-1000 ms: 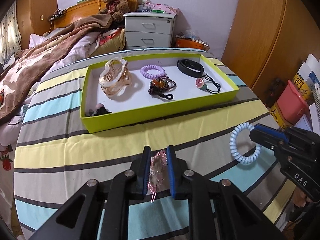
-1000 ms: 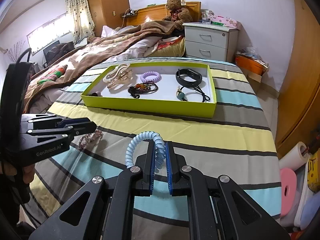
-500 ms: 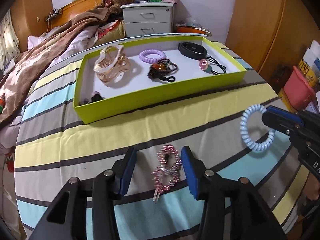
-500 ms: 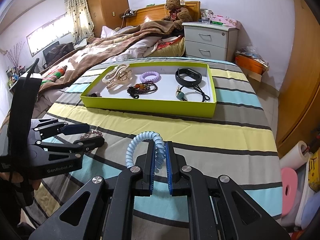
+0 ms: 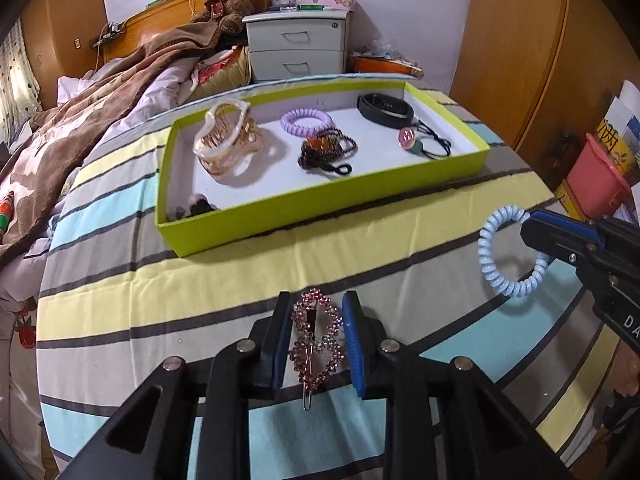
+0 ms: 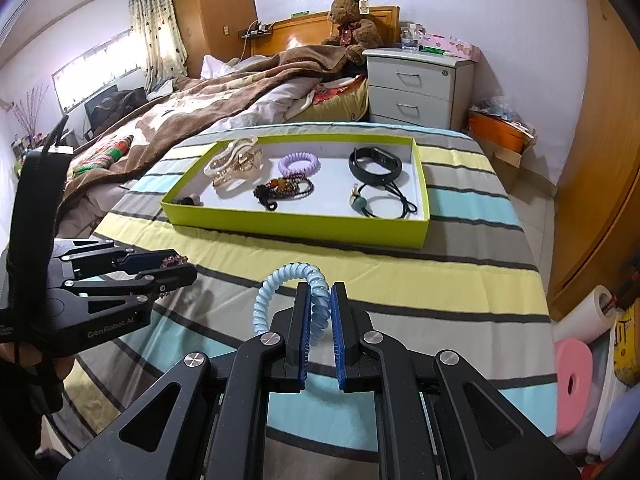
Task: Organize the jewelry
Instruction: 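Carry the hair clip with the left tool while the right tool carries the blue coil over the box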
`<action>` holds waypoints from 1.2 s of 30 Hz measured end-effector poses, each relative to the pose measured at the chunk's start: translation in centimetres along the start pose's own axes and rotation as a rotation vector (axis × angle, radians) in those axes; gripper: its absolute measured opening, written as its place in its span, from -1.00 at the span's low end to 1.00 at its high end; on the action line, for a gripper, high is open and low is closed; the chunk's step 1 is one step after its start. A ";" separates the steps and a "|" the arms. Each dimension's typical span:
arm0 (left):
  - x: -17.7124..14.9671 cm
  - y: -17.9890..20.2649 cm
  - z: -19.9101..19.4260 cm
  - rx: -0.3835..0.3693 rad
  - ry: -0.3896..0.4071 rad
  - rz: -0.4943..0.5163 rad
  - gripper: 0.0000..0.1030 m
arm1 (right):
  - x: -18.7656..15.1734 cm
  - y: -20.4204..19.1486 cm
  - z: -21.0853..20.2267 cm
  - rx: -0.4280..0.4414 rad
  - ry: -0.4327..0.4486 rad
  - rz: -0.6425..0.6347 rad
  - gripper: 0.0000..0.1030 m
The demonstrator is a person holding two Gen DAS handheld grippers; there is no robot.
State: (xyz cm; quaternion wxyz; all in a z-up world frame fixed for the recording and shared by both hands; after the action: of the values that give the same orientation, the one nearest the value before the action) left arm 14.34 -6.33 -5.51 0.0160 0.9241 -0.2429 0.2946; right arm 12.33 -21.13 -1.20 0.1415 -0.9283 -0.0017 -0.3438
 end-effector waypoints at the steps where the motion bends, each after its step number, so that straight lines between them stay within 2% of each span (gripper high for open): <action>1: 0.2 -0.1 -0.2 -0.002 0.006 -0.001 -0.49 | 0.3 -0.1 -0.1 0.000 0.004 -0.002 -0.80; 17: 4.4 -3.1 -2.9 0.012 0.108 -0.030 -0.49 | 6.4 -0.9 0.3 0.004 0.070 -0.013 -0.80; 27: 6.4 -5.1 -2.4 0.014 0.140 -0.076 -0.49 | 10.4 -0.4 3.6 -0.005 0.056 0.000 -0.80; 36: 6.7 -5.5 -0.4 -0.003 0.116 -0.100 -0.49 | 12.8 -0.3 8.5 -0.028 -0.010 -0.015 -0.80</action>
State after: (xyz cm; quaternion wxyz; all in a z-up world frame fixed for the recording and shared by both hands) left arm 21.43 -4.38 -0.84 0.0459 0.9163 -0.1957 0.3463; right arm 27.49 -19.81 0.88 0.1259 -0.9318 -0.0044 -0.3403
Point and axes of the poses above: each gripper's, at about its wrist camera, not at the fingertips, and z roughly the way its jaws point, y to its right, x to its top, the point moved 5 cm from there along z, roughly the way its jaws point, and after that the axes turned 13 degrees about z, right-handed, at the moved point
